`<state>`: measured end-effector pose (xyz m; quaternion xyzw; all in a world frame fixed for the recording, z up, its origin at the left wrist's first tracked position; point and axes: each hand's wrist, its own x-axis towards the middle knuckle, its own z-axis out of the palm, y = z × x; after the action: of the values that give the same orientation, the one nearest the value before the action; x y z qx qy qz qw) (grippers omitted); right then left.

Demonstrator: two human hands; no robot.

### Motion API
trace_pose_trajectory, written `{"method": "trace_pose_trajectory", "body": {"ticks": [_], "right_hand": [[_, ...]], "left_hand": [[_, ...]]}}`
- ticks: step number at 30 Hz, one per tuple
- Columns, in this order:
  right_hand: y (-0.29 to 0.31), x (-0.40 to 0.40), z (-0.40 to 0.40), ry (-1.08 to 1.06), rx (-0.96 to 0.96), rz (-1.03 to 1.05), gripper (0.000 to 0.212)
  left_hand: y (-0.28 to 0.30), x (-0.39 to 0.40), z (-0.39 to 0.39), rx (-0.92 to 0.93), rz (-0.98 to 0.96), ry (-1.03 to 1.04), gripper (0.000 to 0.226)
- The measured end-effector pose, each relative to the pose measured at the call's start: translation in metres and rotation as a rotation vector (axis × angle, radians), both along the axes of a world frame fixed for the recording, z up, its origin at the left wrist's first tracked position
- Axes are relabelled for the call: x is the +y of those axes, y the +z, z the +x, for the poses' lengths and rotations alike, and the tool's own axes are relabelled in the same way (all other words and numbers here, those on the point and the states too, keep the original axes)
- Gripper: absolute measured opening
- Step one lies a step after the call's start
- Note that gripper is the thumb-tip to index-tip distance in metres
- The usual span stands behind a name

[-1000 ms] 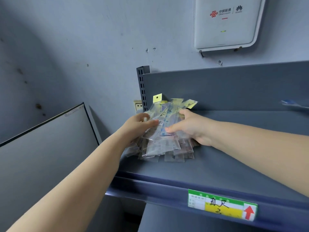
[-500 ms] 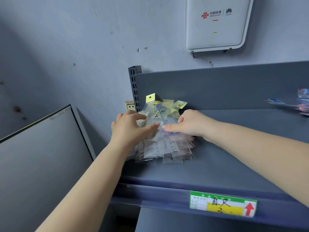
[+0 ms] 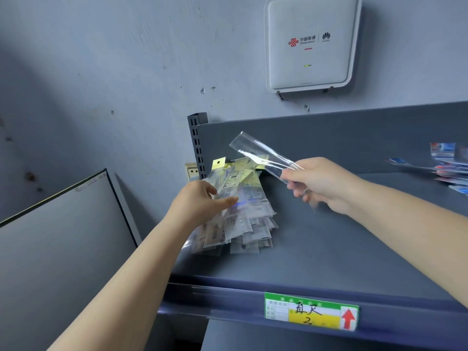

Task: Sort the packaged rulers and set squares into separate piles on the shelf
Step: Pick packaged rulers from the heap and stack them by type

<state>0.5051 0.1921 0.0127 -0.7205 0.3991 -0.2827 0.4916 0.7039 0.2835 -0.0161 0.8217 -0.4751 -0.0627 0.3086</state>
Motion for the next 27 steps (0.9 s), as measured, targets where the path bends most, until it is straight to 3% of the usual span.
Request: {"method": "trace_pose_trajectory", "body": {"ticks": [4,8,10,16,21,24,27], "right_hand": [[0.007,-0.001,-0.019,0.014,-0.156,0.161,0.012],[0.008,-0.005,-0.045,0.008,-0.162,0.177,0.016],[0.007,-0.006,-0.057,0.018,-0.152,0.156,0.017],[-0.001,-0.011,-0.081,-0.017,-0.251,0.092,0.065],[-0.004,-0.013,-0.083,-0.045,-0.23,0.017,0.018],[0.004,-0.013,-0.085,0.096,-0.369,0.109,0.03],[0.021,-0.018,-0.094,0.141,-0.386,0.003,0.024]], "left_hand": [[0.005,-0.003,-0.007,-0.088,0.033,0.006,0.04],[0.012,-0.006,-0.015,-0.21,0.083,0.02,0.022],[0.015,-0.006,-0.021,-0.292,0.081,0.05,0.027],[0.02,-0.005,-0.03,-0.424,-0.038,0.102,0.037],[0.023,-0.006,-0.029,-0.433,-0.169,0.117,0.026],[0.029,-0.008,-0.031,-0.377,-0.283,0.081,0.024],[0.038,-0.007,-0.046,-0.109,-0.434,-0.049,0.022]]}}
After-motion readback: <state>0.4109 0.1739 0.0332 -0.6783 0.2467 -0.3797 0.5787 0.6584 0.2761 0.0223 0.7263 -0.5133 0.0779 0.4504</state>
